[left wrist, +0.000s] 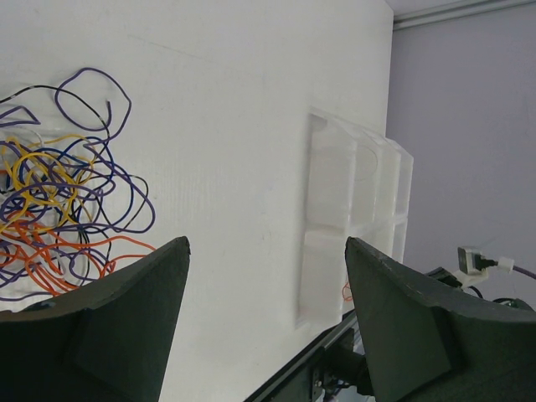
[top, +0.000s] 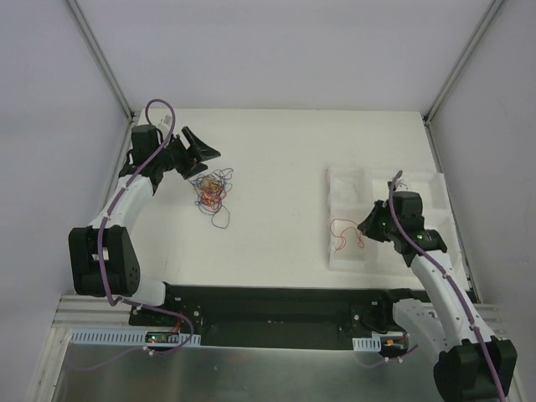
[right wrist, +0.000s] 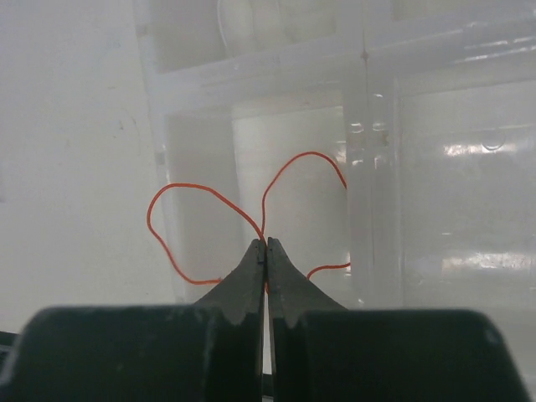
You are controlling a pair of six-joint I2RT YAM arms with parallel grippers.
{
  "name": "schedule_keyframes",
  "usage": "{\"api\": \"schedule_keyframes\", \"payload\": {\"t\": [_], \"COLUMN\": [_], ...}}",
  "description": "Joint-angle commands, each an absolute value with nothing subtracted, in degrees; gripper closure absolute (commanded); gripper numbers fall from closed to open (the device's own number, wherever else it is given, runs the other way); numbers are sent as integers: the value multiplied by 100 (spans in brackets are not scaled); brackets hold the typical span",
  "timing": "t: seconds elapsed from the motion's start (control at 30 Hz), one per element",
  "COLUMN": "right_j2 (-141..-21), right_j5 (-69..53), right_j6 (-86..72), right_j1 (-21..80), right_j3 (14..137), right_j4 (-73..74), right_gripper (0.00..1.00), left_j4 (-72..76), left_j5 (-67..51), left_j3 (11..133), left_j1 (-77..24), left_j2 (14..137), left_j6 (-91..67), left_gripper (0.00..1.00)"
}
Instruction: Untangle the cables
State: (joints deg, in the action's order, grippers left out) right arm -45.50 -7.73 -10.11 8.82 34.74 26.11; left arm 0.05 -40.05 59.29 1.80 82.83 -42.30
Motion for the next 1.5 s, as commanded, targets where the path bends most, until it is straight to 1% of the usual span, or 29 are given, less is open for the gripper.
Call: {"api": "schedule_keyframes", "payload": {"t": [0.0,0.1,0.2,0.3,0.4,0.43,0.5,0.57,0.63,0.7,0.8,0.87,0.9,0.97,1.07,1.1,1.17,1.23,1.3,1.37,1.47], "right_j2": [-5026,-5176,-5300,-5124,-5378,-5475,-5607,-5599,-5485,-5397,-5711,-6132,-6404,-7010,-8152,-8635,-9715,-10499,-11124,-11495,-11724], "right_j5": [-240,454,1307,1231,1161,917,345,246,351,352,-182,-438,-466,-833,-1370,-1475,-1590,-1617,-1670,-1644,-1442], "right_j6": [-1327,-1345,-1336,-1204,-1143,-1082,-1055,-1037,-906,-826,-931,-1080,-1159,-1483,-2046,-2144,-2066,-1952,-1855,-1741,-1495], "right_j1": [931,1168,1318,1379,1520,1564,1634,1644,1644,1652,1748,2133,2449,3012,3628,3804,4068,4288,4412,4500,4623], "right_j3": [3594,3647,3884,3832,3972,3981,3981,4112,4358,4587,4974,5237,5369,5641,6185,6492,7177,7846,8391,8770,8868], "right_j4": [2855,2856,3242,2945,2988,2910,2699,2750,2883,2804,2279,1744,1427,594,-848,-1140,-1458,-1572,-1591,-1591,-1591], "right_gripper": [100,100,100,100,99,93,77,61,48,41,40,40,39,37,36,36,35,35,39,43,48], "left_j4": [-104,-158,-228,-281,-290,-290,-377,-710,-1228,-1537,-1608,-1617,-1626,-1626,-1626,-1635,-1635,-1626,-1626,-1626,-1600], "left_j5": [-3999,-3955,-3867,-3832,-3841,-3823,-3692,-3377,-3007,-2849,-2699,-2497,-2435,-2408,-2390,-2565,-2847,-2996,-3102,-3260,-3480], "left_j3": [6126,6161,6161,6205,6214,6196,6222,6345,6530,6461,6162,5969,5881,5696,5572,5581,5677,5704,5722,5730,5748], "left_j1": [114,79,53,44,35,35,18,9,-176,-158,-44,219,307,448,527,571,598,642,650,650,650], "left_j2": [8279,8271,8279,8306,8314,8314,8297,8271,8244,8122,7850,7726,7699,7725,7822,7883,8059,8165,8279,8411,8639], "left_j6": [-4008,-3973,-3885,-3867,-3867,-3867,-3832,-3736,-3700,-3875,-3955,-3929,-3877,-3753,-3569,-3551,-3481,-3498,-3472,-3472,-3550], "left_gripper": [26,26,26,26,27,26,27,27,29,29,29,29,31,39,44,45,48,49,51,55,53]}}
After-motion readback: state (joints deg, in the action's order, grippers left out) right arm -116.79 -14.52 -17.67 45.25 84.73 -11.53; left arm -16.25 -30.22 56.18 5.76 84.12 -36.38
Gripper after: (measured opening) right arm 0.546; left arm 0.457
